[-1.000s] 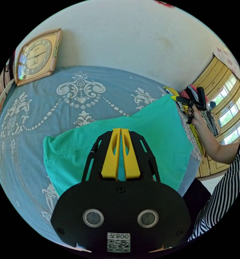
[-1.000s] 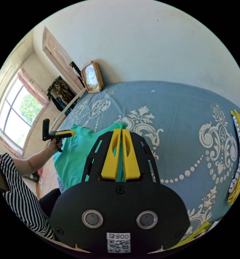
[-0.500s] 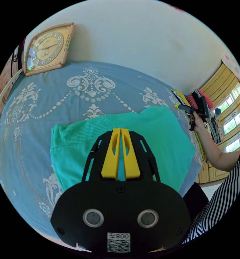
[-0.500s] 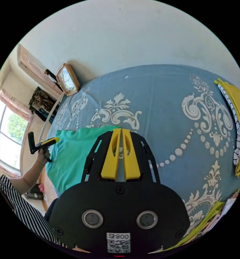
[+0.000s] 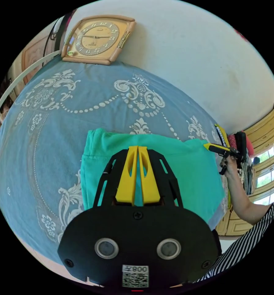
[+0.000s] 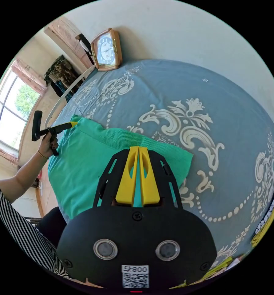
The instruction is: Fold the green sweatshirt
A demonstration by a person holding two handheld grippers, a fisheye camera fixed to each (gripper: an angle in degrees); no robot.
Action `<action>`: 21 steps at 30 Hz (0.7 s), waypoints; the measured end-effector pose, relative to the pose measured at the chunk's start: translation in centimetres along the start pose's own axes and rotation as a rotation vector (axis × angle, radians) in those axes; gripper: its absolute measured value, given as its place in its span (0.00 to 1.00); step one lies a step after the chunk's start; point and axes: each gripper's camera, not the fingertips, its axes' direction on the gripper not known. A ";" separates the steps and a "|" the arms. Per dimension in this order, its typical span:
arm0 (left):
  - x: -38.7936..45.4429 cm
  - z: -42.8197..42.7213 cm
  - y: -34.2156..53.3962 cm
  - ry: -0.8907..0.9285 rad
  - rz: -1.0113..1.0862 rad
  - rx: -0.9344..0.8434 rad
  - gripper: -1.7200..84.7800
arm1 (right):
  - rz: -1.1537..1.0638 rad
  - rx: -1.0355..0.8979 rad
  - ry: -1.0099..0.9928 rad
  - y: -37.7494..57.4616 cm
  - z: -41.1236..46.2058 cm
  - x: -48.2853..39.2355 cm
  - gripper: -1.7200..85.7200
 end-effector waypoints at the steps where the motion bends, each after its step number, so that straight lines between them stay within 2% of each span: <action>1: 0.3 -0.7 0.9 0.038 0.032 0.009 0.02 | 0.005 0.017 0.005 0.6 -0.7 0.1 0.02; 7: 3.4 -3.3 7.3 0.271 0.232 -0.048 0.02 | 0.125 0.133 -0.096 11.2 -7.8 1.8 0.03; 9: 4.4 -3.8 9.7 0.253 0.309 -0.091 0.03 | 0.194 0.119 -0.152 16.7 -9.3 1.9 0.04; 12: 3.8 -5.4 13.5 0.158 0.293 -0.106 0.03 | 0.297 0.069 -0.226 22.9 -9.5 1.7 0.07; 21: -9.0 -11.8 22.7 0.143 -0.247 0.044 0.10 | 0.483 0.114 -0.271 32.6 -10.1 2.7 0.12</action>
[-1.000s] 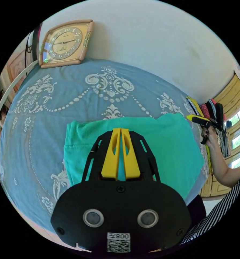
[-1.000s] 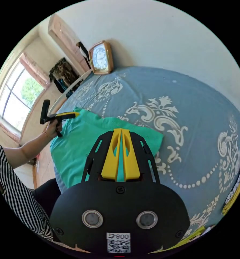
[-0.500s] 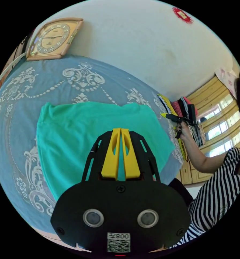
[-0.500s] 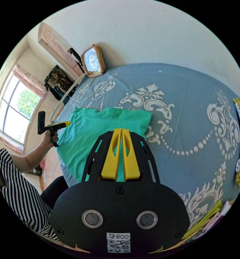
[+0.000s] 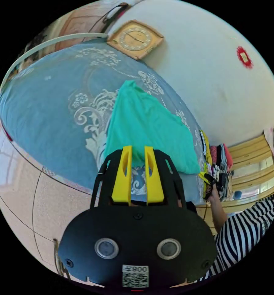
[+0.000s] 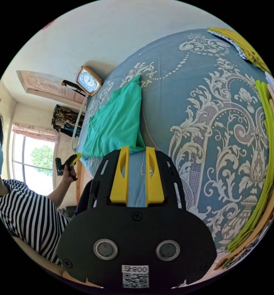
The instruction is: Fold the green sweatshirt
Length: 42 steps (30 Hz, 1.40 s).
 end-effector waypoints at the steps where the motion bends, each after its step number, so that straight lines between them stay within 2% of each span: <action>1: -1.7 -0.5 0.6 0.032 -0.059 0.010 0.12 | 0.008 0.001 -0.004 0.2 0.0 0.2 0.12; 5: -5.7 -1.0 1.9 0.127 -0.162 0.045 0.13 | 0.039 0.005 -0.071 0.8 0.2 1.2 0.12; 12: -9.2 -2.6 3.7 0.064 -0.261 0.116 0.13 | 0.057 -0.008 -0.094 1.7 0.3 1.7 0.10; 17: -12.7 -1.6 5.9 0.143 -0.422 0.143 0.13 | 0.067 -0.016 -0.088 2.3 0.2 1.8 0.10; 22: -14.7 -2.0 8.1 0.149 -0.503 0.197 0.12 | 0.071 -0.018 -0.083 2.9 -0.4 1.9 0.10; 26: -16.6 0.3 9.4 0.271 -0.554 0.176 0.11 | 0.073 -0.020 -0.085 3.6 -0.6 1.9 0.09; 33: -18.4 3.7 9.1 0.336 -0.546 0.138 0.05 | 0.073 -0.053 -0.088 4.0 -0.9 1.8 0.05; 37: -18.0 3.2 9.1 0.392 -0.458 0.203 0.04 | 0.041 -0.040 -0.107 3.8 -3.2 1.1 0.04; 42: -17.5 4.9 9.6 0.340 -0.344 0.179 0.03 | 0.044 -0.063 -0.142 4.0 -5.2 2.3 0.03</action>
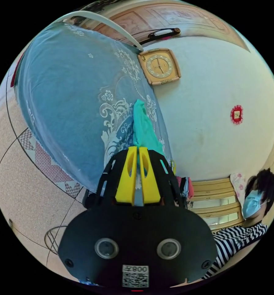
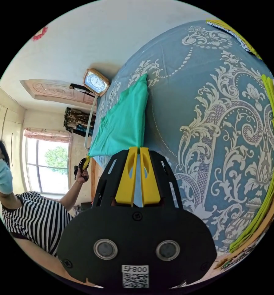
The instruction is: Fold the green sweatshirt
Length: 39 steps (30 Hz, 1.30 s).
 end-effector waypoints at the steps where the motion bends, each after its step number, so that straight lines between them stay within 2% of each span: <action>1: -1.1 0.9 0.5 -0.016 -0.019 -0.009 0.03 | 0.009 -0.008 0.003 0.0 0.2 0.3 0.03; 3: -3.1 2.8 1.4 -0.073 -0.068 -0.053 0.04 | 0.079 -0.022 -0.027 0.2 1.3 2.2 0.04; 6: -4.7 4.5 3.3 -0.068 -0.098 -0.019 0.04 | 0.138 0.016 -0.133 1.1 1.4 3.9 0.05; 12: -3.5 7.4 6.8 -0.153 0.052 -0.017 0.06 | 0.117 0.136 -0.111 3.5 -1.5 3.7 0.09; 19: 3.3 21.2 11.6 -0.066 0.448 -0.310 0.09 | 0.091 0.068 -0.110 1.9 0.7 3.3 0.06; 22: 6.9 28.3 15.0 -0.015 0.651 -0.449 0.11 | 0.009 0.054 -0.101 0.7 0.6 1.3 0.05; 25: 10.6 34.9 19.3 -0.019 0.894 -0.550 0.14 | -0.104 0.026 -0.013 -0.1 -0.6 -1.8 0.04; 28: 13.3 41.4 24.2 -0.049 1.106 -0.611 0.16 | -0.142 0.029 -0.029 -0.6 -1.7 -3.0 0.04; 31: 14.7 47.4 29.1 -0.123 1.284 -0.642 0.16 | -0.161 0.021 -0.060 -1.4 -1.9 -3.6 0.04; 35: 15.1 53.3 34.6 -0.382 1.520 -0.572 0.10 | -0.195 0.003 -0.128 -2.6 -1.9 -4.6 0.04; 39: 14.3 55.2 35.5 -0.389 1.514 -0.521 0.06 | -0.233 -0.016 -0.115 -4.4 -2.1 -5.2 0.04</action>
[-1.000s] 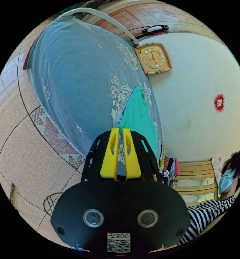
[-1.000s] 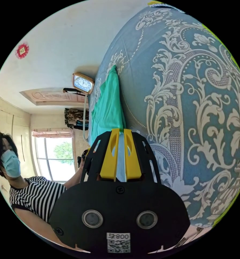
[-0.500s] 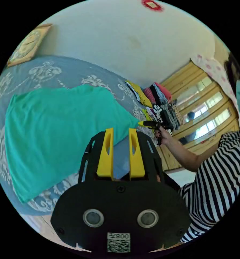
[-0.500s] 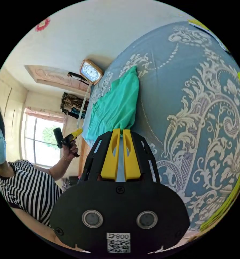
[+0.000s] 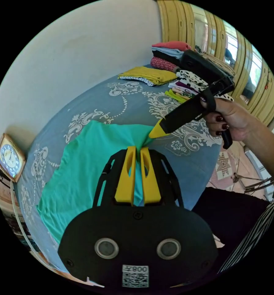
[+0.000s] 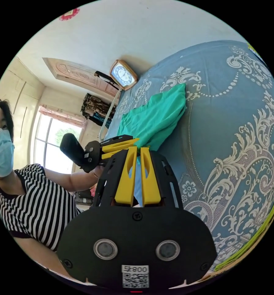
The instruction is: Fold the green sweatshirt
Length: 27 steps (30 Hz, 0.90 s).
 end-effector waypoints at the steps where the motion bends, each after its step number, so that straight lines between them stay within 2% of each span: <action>1: -0.7 0.5 0.2 0.035 -0.064 0.018 0.06 | 0.000 0.010 -0.018 -0.2 -0.2 0.3 0.04; 5: -4.5 2.3 2.0 0.245 -0.359 0.112 0.05 | 0.084 0.139 -0.089 -1.2 -2.1 4.0 0.05; 10: -6.0 5.1 3.5 0.379 -0.500 0.172 0.05 | 0.225 0.158 -0.140 -4.1 -1.4 8.9 0.12; 21: -4.3 9.2 2.6 0.389 -0.451 0.170 0.05 | 0.362 0.150 -0.257 -14.5 2.4 15.3 0.16; 27: -3.5 10.5 1.8 0.397 -0.409 0.152 0.05 | 0.383 0.082 -0.217 -19.1 5.1 17.0 0.12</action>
